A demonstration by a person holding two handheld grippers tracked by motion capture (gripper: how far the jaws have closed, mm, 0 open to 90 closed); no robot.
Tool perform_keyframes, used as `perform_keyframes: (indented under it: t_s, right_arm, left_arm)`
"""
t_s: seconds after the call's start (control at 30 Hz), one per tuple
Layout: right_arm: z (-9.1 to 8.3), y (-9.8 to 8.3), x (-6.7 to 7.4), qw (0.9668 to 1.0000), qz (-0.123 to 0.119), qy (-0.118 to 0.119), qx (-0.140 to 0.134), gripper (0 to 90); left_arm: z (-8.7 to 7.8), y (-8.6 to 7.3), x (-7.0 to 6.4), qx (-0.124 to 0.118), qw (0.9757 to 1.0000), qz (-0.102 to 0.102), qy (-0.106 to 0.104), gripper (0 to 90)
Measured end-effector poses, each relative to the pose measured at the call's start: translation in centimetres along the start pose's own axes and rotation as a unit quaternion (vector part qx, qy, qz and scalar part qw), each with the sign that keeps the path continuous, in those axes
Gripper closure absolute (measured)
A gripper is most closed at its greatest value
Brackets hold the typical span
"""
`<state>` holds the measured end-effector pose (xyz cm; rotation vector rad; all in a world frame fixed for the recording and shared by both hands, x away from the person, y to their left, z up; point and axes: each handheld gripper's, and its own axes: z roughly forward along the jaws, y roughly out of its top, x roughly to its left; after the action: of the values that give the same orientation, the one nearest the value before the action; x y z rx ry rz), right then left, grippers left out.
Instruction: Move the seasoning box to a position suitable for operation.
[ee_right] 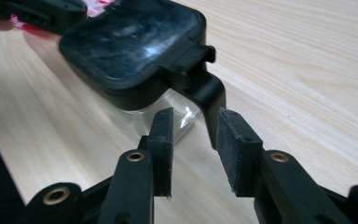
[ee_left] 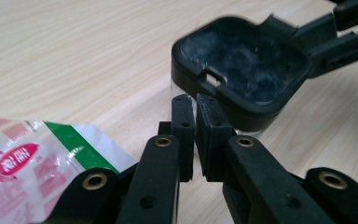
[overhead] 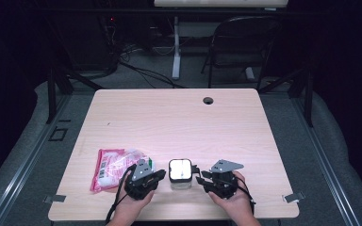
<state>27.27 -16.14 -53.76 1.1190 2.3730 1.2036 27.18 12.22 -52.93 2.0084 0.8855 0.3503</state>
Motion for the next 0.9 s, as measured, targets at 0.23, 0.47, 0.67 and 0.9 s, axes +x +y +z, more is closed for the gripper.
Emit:
perform_keyframes:
  t_s: [0.23, 0.47, 0.67, 0.9]
  right_arm:
    - [-1.1, 0.9, 0.2, 0.9996, 0.021, -0.016, -0.014, 69.5]
    - [-1.1, 2.3, 0.0, 0.9980, 0.043, -0.024, -0.039, 73.1]
    - [-0.9, 3.1, 0.3, 0.9975, 0.041, -0.024, -0.053, 75.6]
    - [-0.5, 3.5, 0.4, 0.9972, 0.043, -0.032, -0.052, 79.6]
  left_arm:
    - [-1.4, 0.9, 0.6, -0.021, 0.9997, -0.003, -0.007, 82.0]
    - [-0.9, 1.0, 0.8, -0.007, 0.9999, 0.003, -0.010, 80.9]
    - [-0.7, 1.0, 0.5, -0.001, 0.9998, 0.013, -0.013, 83.4]
    - [-0.6, 0.9, 0.4, 0.010, 0.9995, 0.024, -0.020, 89.5]
